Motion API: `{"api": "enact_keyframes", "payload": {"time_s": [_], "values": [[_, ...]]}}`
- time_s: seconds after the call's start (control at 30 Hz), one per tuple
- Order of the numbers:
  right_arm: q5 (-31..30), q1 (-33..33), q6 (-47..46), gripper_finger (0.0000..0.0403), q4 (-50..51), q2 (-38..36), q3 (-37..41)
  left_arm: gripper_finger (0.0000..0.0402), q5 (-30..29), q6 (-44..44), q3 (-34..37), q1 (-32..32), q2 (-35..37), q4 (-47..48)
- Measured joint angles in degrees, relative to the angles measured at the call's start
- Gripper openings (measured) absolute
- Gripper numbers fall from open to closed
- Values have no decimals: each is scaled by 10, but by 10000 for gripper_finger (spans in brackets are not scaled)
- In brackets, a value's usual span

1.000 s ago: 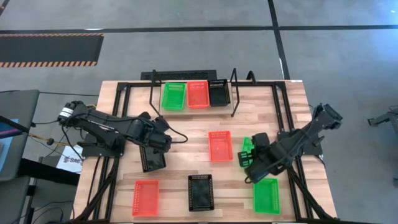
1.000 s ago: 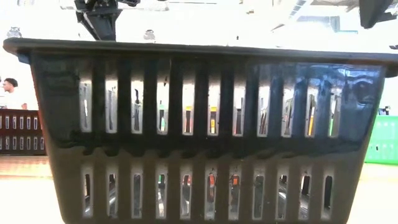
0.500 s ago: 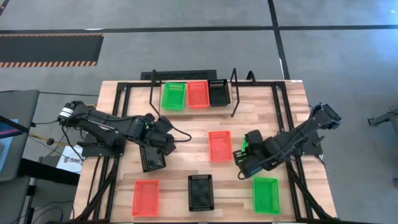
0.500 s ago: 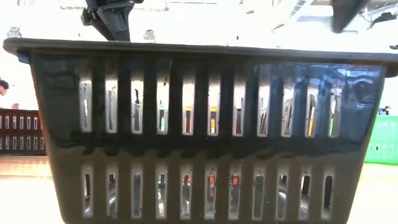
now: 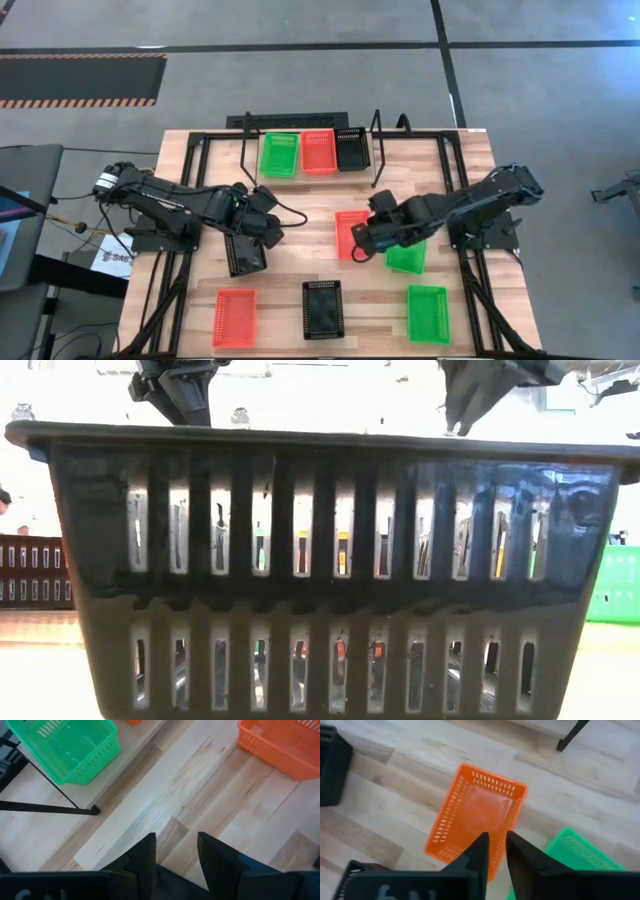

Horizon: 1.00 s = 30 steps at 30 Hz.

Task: Stack baskets on shelf by color
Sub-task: Stack the top orange bin on top of the orange bin on the shelf

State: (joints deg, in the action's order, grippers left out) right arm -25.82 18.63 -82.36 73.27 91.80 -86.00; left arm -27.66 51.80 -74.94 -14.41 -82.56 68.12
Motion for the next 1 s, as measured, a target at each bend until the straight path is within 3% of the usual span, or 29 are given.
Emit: {"api": "enact_keyframes", "payload": {"time_s": [0.43,0.7,0.87,1.0], "values": [[75,-52,11,210,38,127,0,132,0,-5,0,0,0,-1],[101,-74,63,219,-25,158,-1,132,0,-20,0,0,0,-1],[110,-87,83,222,-7,163,1,132,1,-27,0,0,0,0],[119,-94,80,222,-38,159,38,132,2,-27,0,0,0,-2]]}}
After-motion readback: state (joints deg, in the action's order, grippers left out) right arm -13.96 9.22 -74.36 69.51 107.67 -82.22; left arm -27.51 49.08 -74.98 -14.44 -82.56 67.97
